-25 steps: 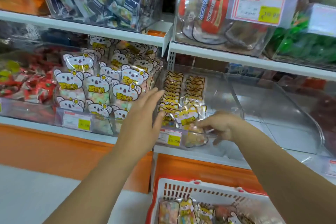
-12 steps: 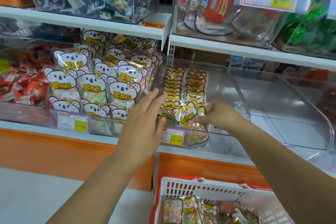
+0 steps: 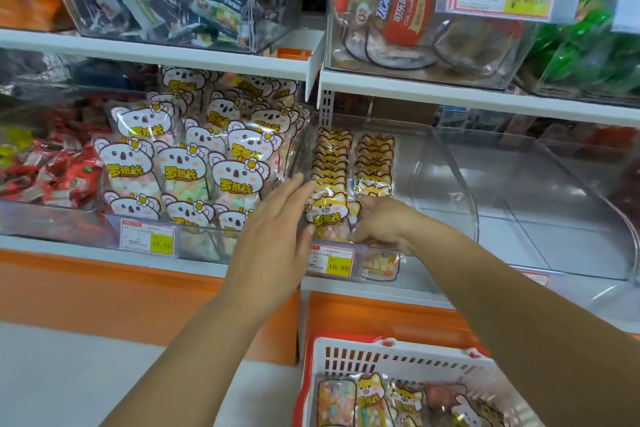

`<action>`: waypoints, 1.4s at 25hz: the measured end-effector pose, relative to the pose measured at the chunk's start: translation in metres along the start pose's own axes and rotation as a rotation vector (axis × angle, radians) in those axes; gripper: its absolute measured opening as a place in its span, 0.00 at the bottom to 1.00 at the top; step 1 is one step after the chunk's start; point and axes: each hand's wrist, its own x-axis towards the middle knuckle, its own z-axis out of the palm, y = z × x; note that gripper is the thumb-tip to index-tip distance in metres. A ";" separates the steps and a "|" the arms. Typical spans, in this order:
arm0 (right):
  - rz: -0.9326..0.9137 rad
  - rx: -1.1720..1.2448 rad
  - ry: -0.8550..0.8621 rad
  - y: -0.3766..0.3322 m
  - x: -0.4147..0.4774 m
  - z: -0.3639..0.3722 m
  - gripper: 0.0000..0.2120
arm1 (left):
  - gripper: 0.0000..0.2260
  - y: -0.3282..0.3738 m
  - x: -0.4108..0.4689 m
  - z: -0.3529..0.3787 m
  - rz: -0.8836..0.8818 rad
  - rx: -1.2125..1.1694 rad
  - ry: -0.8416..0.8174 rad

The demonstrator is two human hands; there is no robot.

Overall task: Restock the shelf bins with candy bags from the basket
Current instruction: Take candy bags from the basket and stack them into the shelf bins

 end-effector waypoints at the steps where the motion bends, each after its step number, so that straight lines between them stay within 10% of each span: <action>1: -0.009 -0.020 0.015 -0.001 0.001 0.003 0.34 | 0.26 0.000 0.000 0.000 0.006 0.002 0.002; 5: -0.116 -0.044 0.106 -0.006 -0.003 0.003 0.39 | 0.26 -0.001 0.000 0.002 0.016 0.004 0.011; 15: -0.301 -0.074 0.337 -0.001 -0.016 -0.008 0.03 | 0.25 0.024 0.021 0.001 0.073 -0.045 -0.039; 25: 0.095 -0.438 0.138 0.010 -0.018 -0.044 0.04 | 0.27 0.026 0.096 0.042 -0.049 0.274 -0.803; 31: 0.122 -0.332 0.204 0.016 -0.002 -0.038 0.07 | 0.30 0.021 0.097 0.039 -0.035 0.287 -0.894; 35: 0.102 -0.354 0.211 0.022 -0.001 -0.035 0.26 | 0.32 0.019 0.093 0.041 -0.101 0.237 -0.870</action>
